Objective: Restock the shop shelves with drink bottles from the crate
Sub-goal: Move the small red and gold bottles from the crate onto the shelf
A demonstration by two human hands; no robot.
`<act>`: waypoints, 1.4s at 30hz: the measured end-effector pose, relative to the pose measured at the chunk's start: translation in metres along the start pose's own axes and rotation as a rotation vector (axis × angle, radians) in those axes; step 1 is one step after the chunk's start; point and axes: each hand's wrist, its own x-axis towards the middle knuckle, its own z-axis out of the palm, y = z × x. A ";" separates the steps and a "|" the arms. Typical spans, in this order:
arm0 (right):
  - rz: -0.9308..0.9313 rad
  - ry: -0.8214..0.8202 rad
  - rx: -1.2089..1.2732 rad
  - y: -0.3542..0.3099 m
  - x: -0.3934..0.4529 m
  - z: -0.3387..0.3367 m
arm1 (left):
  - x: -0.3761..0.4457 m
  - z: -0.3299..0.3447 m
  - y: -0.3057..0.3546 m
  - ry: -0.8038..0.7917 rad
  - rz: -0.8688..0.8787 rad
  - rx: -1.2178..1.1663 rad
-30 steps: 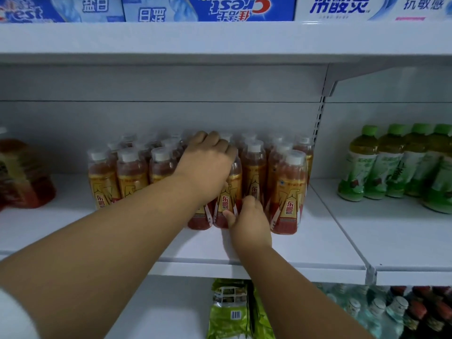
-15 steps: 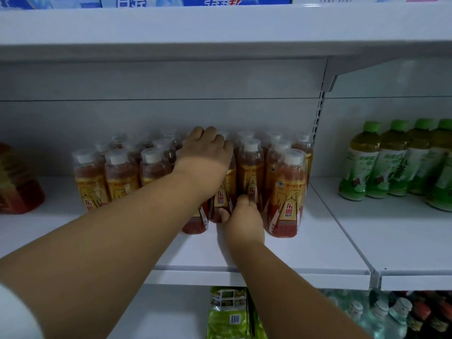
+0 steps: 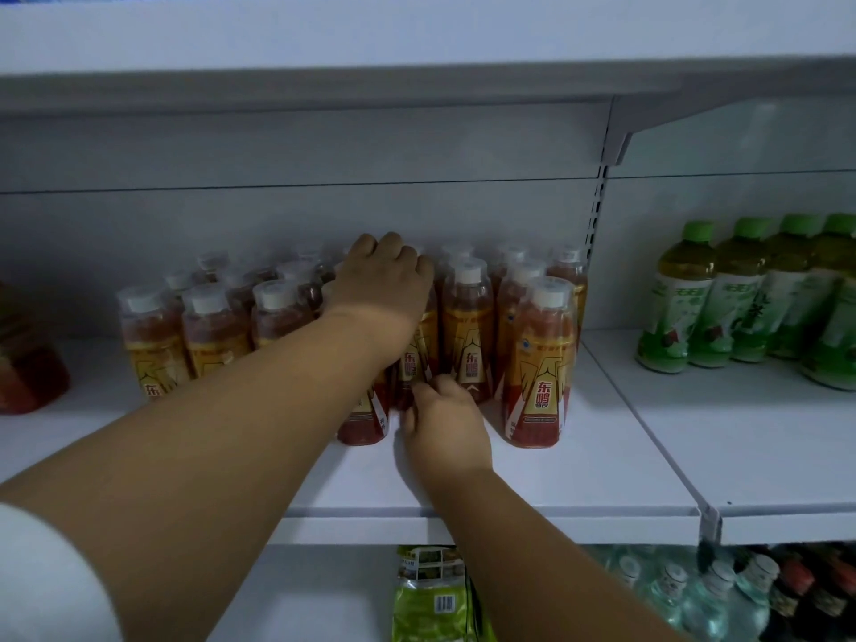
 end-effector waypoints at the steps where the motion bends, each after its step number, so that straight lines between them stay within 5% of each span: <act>1: -0.001 -0.002 -0.007 0.000 0.000 0.001 | 0.001 0.001 0.000 0.003 -0.004 0.000; 20: -0.027 0.001 -0.046 0.002 0.000 0.009 | -0.022 0.000 0.011 0.085 -0.076 -0.064; 24: -0.064 -0.051 -0.005 -0.002 0.001 0.004 | -0.060 0.001 0.031 0.192 -0.132 -0.330; 27: -0.117 -0.037 -0.050 -0.007 0.000 -0.006 | -0.095 0.007 0.051 0.280 -0.309 -0.749; 30: -0.043 0.037 0.144 0.000 -0.001 -0.018 | -0.131 0.026 0.068 0.208 -0.478 -1.070; 38: 0.128 -0.121 0.094 -0.003 -0.015 -0.020 | -0.163 0.062 0.075 -0.057 -0.469 -1.242; 42: -0.012 0.017 0.090 -0.017 0.001 -0.035 | -0.151 0.054 0.073 -0.056 -0.443 -1.314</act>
